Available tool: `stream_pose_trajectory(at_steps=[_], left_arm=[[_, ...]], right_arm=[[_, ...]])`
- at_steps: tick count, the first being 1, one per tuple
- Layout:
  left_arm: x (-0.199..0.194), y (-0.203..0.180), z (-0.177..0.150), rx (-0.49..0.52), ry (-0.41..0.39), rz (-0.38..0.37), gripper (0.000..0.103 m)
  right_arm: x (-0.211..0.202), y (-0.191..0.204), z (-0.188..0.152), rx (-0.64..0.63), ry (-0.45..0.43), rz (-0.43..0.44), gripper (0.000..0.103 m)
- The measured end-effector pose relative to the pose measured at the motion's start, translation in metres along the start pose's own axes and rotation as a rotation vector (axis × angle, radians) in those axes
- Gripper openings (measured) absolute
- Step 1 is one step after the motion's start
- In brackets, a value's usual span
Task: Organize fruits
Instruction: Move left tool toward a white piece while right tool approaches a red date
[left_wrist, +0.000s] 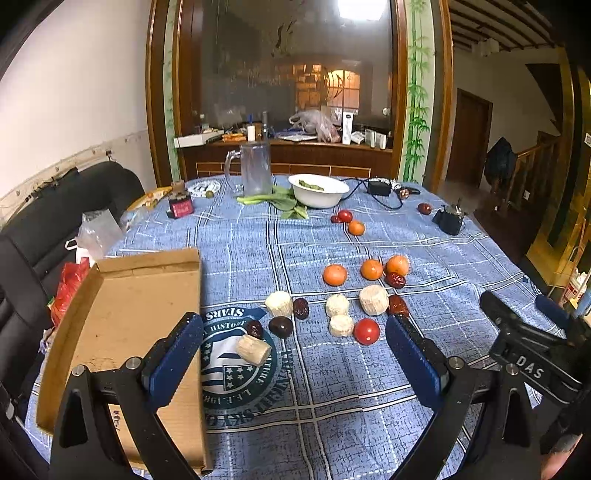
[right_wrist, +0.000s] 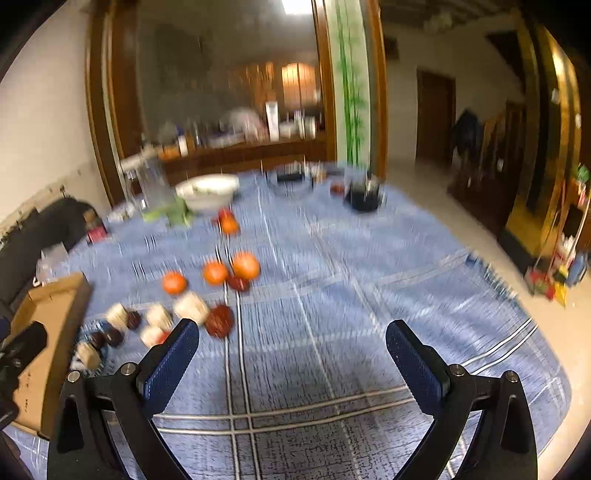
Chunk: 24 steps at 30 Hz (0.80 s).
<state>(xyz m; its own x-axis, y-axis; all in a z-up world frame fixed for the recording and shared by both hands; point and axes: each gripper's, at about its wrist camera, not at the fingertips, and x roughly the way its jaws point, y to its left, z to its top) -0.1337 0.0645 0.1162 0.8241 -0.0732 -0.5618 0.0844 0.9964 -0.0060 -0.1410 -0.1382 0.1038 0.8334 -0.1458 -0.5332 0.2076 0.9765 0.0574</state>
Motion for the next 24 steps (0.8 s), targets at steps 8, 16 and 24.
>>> stream_pose_trajectory(at_steps=[8,16,24], left_arm=[[-0.018,0.005,-0.005,0.000,-0.028,0.008,0.097],[-0.034,0.009,-0.008,-0.003,-0.057,0.014,0.097],[-0.044,0.009,-0.009,-0.004,-0.094,0.009,0.097]], right_arm=[[-0.039,0.009,0.001,-0.044,-0.146,-0.034,0.102],[-0.053,0.011,-0.001,-0.053,-0.169,-0.031,0.102],[-0.049,0.022,-0.007,-0.087,-0.130,-0.016,0.102]])
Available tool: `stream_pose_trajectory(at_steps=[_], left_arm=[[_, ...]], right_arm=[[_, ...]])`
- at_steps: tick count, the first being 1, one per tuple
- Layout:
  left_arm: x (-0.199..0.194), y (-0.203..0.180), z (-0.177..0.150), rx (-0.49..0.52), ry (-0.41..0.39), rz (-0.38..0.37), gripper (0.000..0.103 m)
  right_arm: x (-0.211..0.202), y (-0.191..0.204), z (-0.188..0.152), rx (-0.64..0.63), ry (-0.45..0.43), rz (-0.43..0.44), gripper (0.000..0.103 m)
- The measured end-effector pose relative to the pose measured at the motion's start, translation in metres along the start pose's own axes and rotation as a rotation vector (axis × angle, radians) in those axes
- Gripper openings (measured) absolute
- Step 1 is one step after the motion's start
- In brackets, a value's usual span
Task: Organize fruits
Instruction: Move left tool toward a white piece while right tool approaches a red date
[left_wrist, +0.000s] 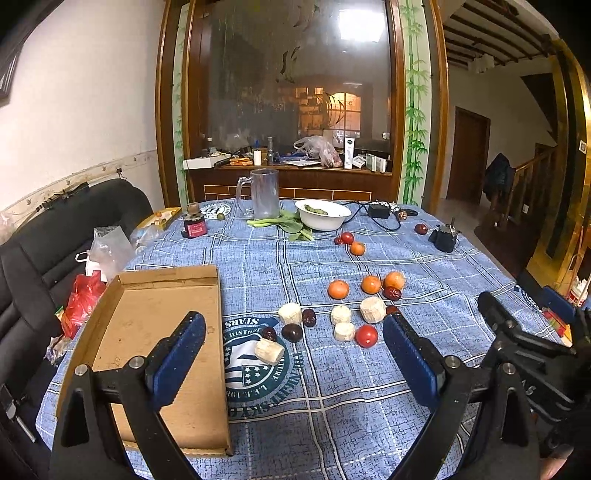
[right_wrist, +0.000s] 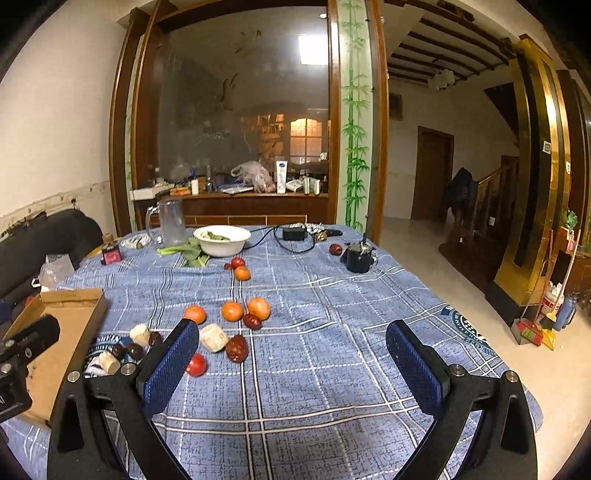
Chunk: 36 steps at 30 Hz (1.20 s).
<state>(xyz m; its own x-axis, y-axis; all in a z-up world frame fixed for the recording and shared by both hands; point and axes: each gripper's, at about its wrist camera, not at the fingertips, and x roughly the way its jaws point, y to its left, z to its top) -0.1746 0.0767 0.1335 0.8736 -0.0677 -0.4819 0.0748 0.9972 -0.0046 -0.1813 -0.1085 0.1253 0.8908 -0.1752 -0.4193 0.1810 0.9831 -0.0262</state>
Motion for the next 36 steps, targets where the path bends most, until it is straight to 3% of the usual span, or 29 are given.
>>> stream_pose_trajectory(at_steps=[13,30,36], left_arm=[[0.008,-0.001,-0.005,-0.008,0.020,-0.001,0.097],[0.059,-0.015,-0.016,0.006,0.121,-0.014,0.097],[0.080,-0.006,-0.013,0.001,0.172,-0.050,0.097]], right_arm=[[0.018,0.010,-0.014,-0.036,0.087,0.030,0.102],[0.054,0.011,-0.027,-0.082,0.176,0.076,0.102],[0.071,0.008,-0.024,-0.102,0.237,0.144,0.102]])
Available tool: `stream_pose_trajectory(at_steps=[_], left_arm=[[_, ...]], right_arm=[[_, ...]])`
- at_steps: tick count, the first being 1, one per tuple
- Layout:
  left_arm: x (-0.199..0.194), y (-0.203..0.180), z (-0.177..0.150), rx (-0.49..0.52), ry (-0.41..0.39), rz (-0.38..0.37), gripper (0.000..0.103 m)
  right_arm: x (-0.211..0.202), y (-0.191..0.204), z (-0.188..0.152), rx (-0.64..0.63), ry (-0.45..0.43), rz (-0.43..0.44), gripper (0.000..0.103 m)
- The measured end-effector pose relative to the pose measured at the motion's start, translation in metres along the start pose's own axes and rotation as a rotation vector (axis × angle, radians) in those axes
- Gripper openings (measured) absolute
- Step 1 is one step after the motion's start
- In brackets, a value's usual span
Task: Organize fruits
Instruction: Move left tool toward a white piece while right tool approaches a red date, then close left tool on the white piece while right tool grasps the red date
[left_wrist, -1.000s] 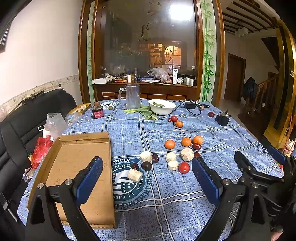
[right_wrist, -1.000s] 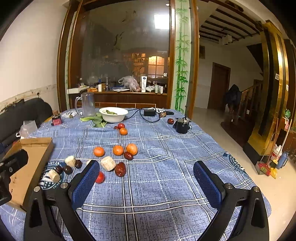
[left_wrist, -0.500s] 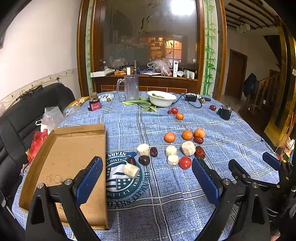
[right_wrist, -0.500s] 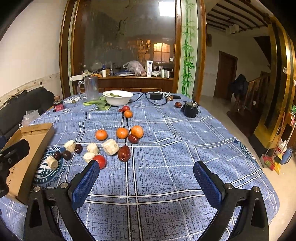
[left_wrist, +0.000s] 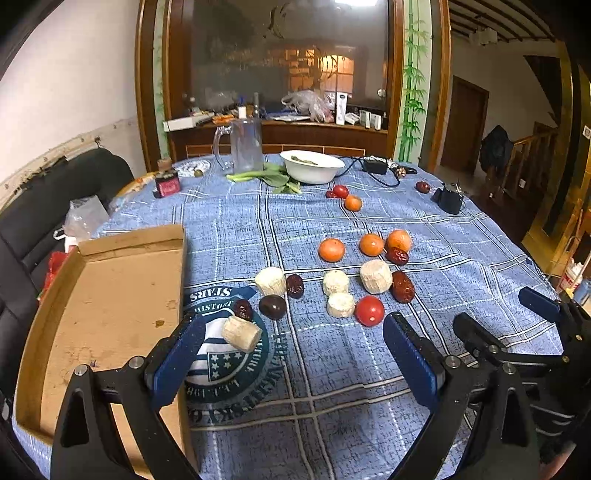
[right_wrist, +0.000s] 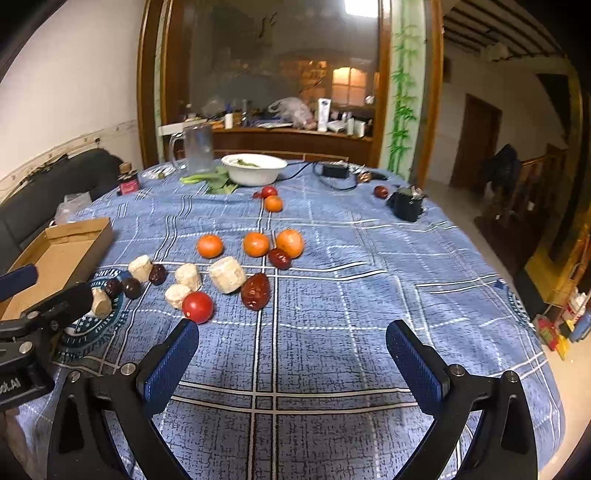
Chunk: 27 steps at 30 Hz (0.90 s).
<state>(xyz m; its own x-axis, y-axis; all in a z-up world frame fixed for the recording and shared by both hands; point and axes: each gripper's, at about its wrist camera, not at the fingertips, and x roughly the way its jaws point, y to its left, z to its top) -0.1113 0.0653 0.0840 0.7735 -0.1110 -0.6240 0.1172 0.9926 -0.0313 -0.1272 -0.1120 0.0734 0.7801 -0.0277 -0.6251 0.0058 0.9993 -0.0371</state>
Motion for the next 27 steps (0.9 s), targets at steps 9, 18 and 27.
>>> stream_pose_trajectory(at_steps=[9,18,27], left_arm=[[0.016,0.067,0.019,-0.129,0.017,0.047,0.097],[0.039,0.064,0.024,-0.117,0.080,-0.078,0.087],[0.095,0.033,0.039,-0.025,0.198,-0.061,0.083]], right_arm=[[0.028,-0.007,0.011,-0.003,0.086,0.123,0.095],[0.066,-0.004,0.027,0.028,0.178,0.207,0.083],[0.089,-0.003,0.029,0.026,0.221,0.193,0.078]])
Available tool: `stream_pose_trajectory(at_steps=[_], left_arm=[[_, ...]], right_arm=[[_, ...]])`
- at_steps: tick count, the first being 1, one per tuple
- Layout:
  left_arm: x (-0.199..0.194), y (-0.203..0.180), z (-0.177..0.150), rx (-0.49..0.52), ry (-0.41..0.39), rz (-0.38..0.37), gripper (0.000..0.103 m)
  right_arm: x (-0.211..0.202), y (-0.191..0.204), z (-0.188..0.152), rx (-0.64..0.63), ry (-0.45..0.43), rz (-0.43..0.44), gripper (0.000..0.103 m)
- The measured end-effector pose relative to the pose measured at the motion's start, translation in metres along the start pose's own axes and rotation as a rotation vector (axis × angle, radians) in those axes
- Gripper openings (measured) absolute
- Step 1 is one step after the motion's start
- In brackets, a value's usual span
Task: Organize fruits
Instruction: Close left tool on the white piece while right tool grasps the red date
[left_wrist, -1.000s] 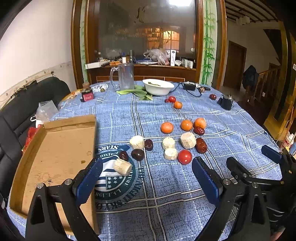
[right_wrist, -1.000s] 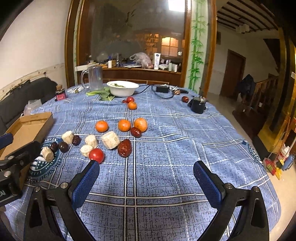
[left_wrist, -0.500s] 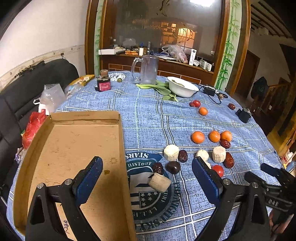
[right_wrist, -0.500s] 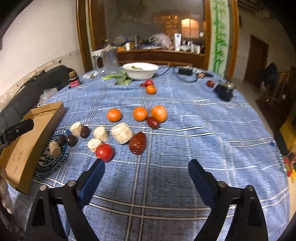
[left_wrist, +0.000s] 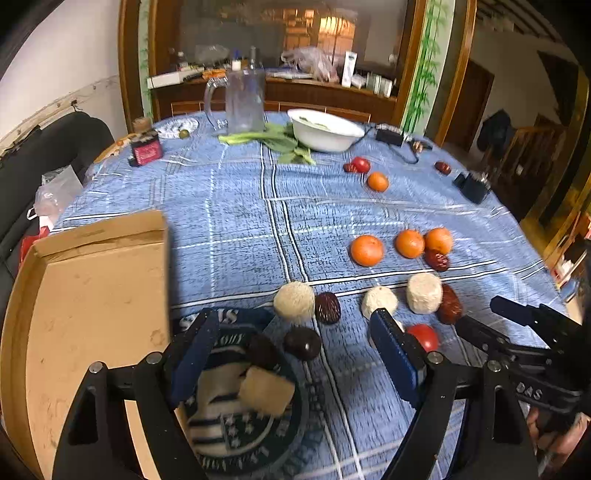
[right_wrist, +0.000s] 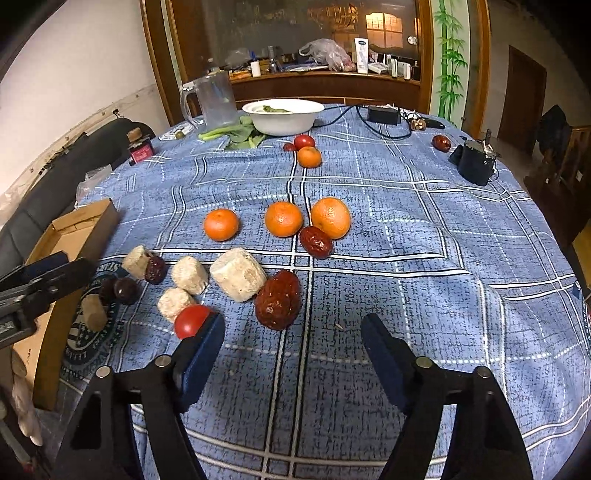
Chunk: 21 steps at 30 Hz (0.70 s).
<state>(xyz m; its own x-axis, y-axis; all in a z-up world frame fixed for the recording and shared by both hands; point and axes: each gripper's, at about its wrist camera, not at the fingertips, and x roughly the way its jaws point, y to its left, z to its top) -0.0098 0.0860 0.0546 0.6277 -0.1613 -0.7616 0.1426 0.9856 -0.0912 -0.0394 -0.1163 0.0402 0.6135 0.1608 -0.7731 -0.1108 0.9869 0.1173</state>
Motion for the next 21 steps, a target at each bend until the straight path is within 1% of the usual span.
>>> stream_pose_trajectory(at_steps=[2,4,6,7,8,11,13,14,15,17,18,20,21], left_arm=[[0.012,-0.001,0.004,-0.001,0.029,-0.005,0.082],[0.023,-0.002,0.007,0.001,0.063,-0.002,0.077],[0.037,-0.001,0.008,-0.003,0.117,-0.017,0.064],[0.041,0.001,0.006,-0.011,0.136,-0.028,0.060],[0.047,0.004,0.005,-0.028,0.164,-0.047,0.049],[0.047,0.011,0.005,-0.063,0.166,-0.075,0.046],[0.047,0.012,0.004,-0.076,0.167,-0.077,0.046],[0.047,0.011,0.004,-0.076,0.167,-0.075,0.046],[0.048,0.009,0.004,-0.067,0.167,-0.070,0.046],[0.047,0.005,0.003,-0.047,0.166,-0.062,0.045],[0.045,0.002,0.002,-0.032,0.157,-0.059,0.037],[0.041,-0.001,0.003,-0.015,0.136,-0.035,0.025],[0.039,0.000,0.002,-0.022,0.133,-0.046,0.025]], right_arm=[[0.005,0.000,0.003,0.003,0.005,-0.004,0.077],[0.010,0.000,0.007,0.006,0.012,-0.008,0.077],[0.015,0.000,0.009,0.009,0.022,-0.005,0.074],[0.018,0.000,0.011,0.010,0.028,-0.002,0.073],[0.020,0.000,0.011,0.011,0.035,0.000,0.070],[0.028,0.001,0.012,0.012,0.046,0.002,0.064],[0.032,0.003,0.012,0.014,0.050,0.009,0.063],[0.034,0.003,0.012,0.013,0.053,0.011,0.058],[0.034,0.005,0.011,0.000,0.041,-0.006,0.045],[0.034,0.006,0.011,-0.006,0.041,-0.008,0.031],[0.033,0.005,0.011,0.004,0.041,0.002,0.031],[0.030,0.002,0.010,0.028,0.041,0.021,0.031],[0.028,0.001,0.010,0.034,0.036,0.022,0.031]])
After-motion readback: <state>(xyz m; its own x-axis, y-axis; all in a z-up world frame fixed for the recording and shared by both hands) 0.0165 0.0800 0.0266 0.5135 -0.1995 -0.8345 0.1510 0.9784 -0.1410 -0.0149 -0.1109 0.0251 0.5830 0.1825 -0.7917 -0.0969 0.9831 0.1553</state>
